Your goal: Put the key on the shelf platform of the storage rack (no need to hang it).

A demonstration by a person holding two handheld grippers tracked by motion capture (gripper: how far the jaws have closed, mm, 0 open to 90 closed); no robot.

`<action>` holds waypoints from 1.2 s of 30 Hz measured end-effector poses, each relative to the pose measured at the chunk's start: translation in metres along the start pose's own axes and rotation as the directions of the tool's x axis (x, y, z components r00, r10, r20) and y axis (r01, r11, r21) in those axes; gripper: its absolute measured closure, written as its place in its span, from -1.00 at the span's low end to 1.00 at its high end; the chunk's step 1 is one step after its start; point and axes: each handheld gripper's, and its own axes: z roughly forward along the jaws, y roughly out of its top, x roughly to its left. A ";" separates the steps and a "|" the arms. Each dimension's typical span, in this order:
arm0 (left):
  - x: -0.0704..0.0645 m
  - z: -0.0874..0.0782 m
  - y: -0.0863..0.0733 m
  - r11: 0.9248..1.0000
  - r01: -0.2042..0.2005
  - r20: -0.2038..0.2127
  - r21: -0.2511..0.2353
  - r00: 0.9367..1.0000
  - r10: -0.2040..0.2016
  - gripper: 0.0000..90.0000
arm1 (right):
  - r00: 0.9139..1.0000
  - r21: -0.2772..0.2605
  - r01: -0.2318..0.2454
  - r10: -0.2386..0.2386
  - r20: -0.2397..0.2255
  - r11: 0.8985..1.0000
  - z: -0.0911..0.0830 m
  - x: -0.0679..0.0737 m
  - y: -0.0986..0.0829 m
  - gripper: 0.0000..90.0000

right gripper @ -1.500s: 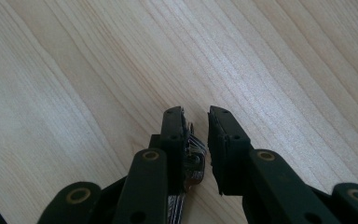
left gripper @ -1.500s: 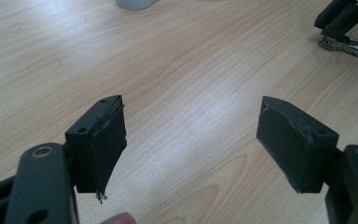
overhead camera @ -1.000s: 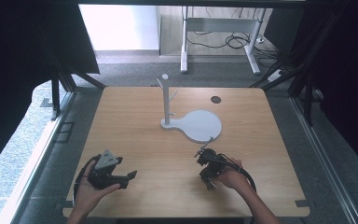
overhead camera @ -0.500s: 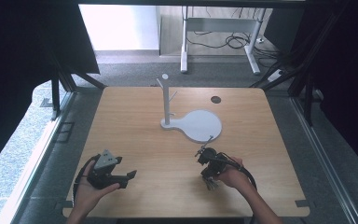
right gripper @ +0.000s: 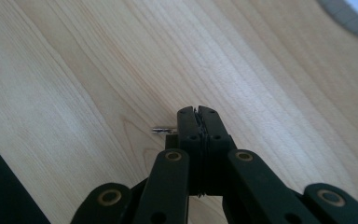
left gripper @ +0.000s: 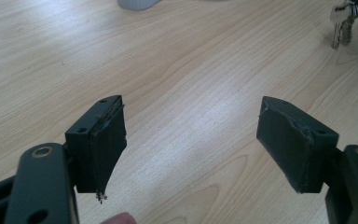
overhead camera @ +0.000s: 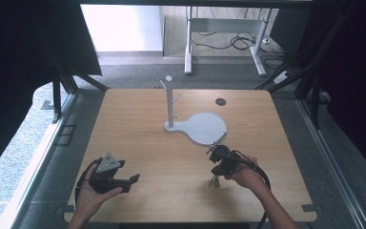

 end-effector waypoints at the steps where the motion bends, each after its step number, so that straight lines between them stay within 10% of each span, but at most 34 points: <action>1: 0.000 0.000 0.000 1.000 0.000 0.000 0.000 1.000 0.000 -0.46 | 1.000 -0.003 -0.004 0.004 0.004 1.000 -0.003 0.000 0.000 0.99; 36: 0.000 -0.001 0.000 1.000 0.002 -0.001 -0.003 1.000 -0.002 -0.47 | 1.000 -0.068 -0.009 0.010 0.016 0.998 -0.043 -0.015 0.018 0.99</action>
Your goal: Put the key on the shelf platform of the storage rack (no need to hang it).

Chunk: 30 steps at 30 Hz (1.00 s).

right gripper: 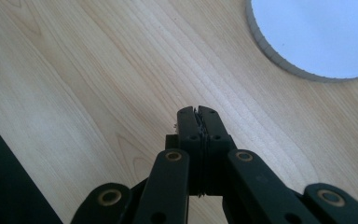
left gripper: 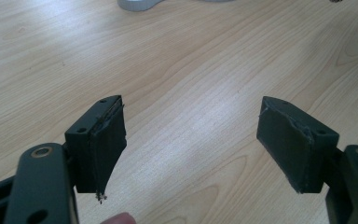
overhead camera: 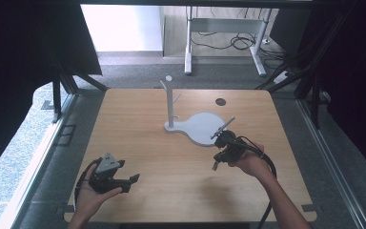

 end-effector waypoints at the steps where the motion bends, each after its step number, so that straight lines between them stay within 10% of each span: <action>1: 0.000 0.000 0.000 1.000 -0.003 0.000 0.003 1.000 0.003 -0.47 | 1.000 0.000 0.002 -0.002 0.001 1.000 0.000 0.000 0.001 0.99; 30: 0.001 0.000 0.000 1.000 0.001 -0.002 0.001 1.000 -0.001 -0.47 | 0.999 -0.023 -0.024 0.024 0.021 0.999 -0.014 -0.018 0.038 0.99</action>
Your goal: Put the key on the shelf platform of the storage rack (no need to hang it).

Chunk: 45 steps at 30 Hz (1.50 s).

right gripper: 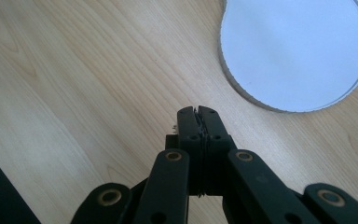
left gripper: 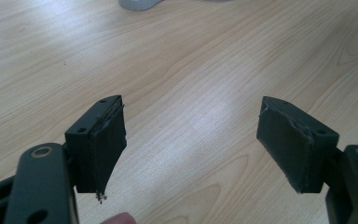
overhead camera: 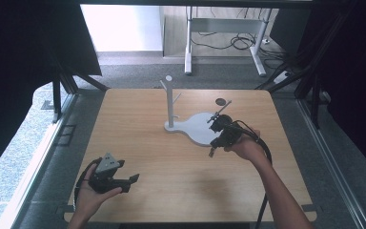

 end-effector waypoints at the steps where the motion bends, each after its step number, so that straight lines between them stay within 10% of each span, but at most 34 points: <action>1: 0.000 0.000 0.000 1.000 0.000 0.000 0.001 1.000 0.000 -0.47 | 1.000 0.001 -0.002 0.002 0.003 1.000 0.000 -0.001 0.001 0.99; 45: 0.001 0.000 0.000 1.000 -0.002 0.003 0.002 1.000 0.002 -0.47 | 0.994 0.019 -0.111 0.111 0.024 0.994 0.019 -0.047 0.038 0.99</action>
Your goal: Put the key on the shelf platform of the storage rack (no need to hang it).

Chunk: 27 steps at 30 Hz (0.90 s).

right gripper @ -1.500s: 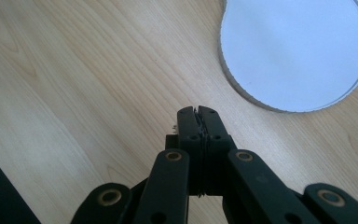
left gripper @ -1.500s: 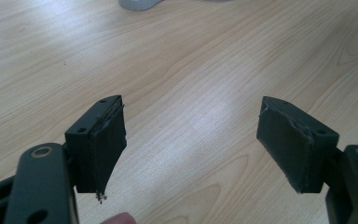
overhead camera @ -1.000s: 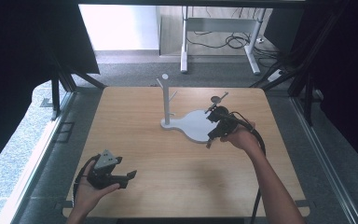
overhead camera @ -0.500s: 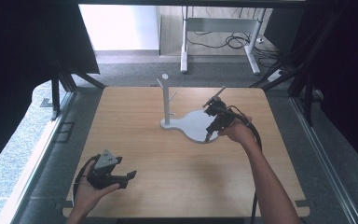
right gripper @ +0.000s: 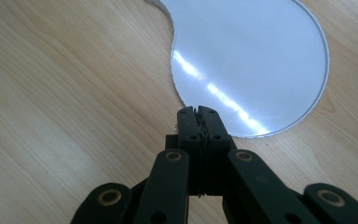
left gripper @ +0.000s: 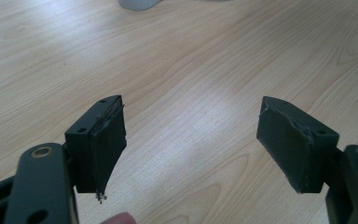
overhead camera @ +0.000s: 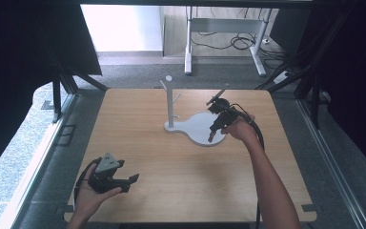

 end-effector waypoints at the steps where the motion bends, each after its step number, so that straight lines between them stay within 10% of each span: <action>1: 0.000 0.000 0.000 1.000 0.000 0.000 0.000 1.000 0.000 -0.47 | 1.000 -0.001 0.002 -0.002 -0.001 1.000 0.000 -0.001 0.001 0.99; 27: -0.002 0.003 0.000 1.000 -0.004 0.014 0.006 1.000 0.004 -0.47 | 1.000 -0.007 -0.029 0.029 -0.007 1.000 0.018 -0.013 0.027 0.99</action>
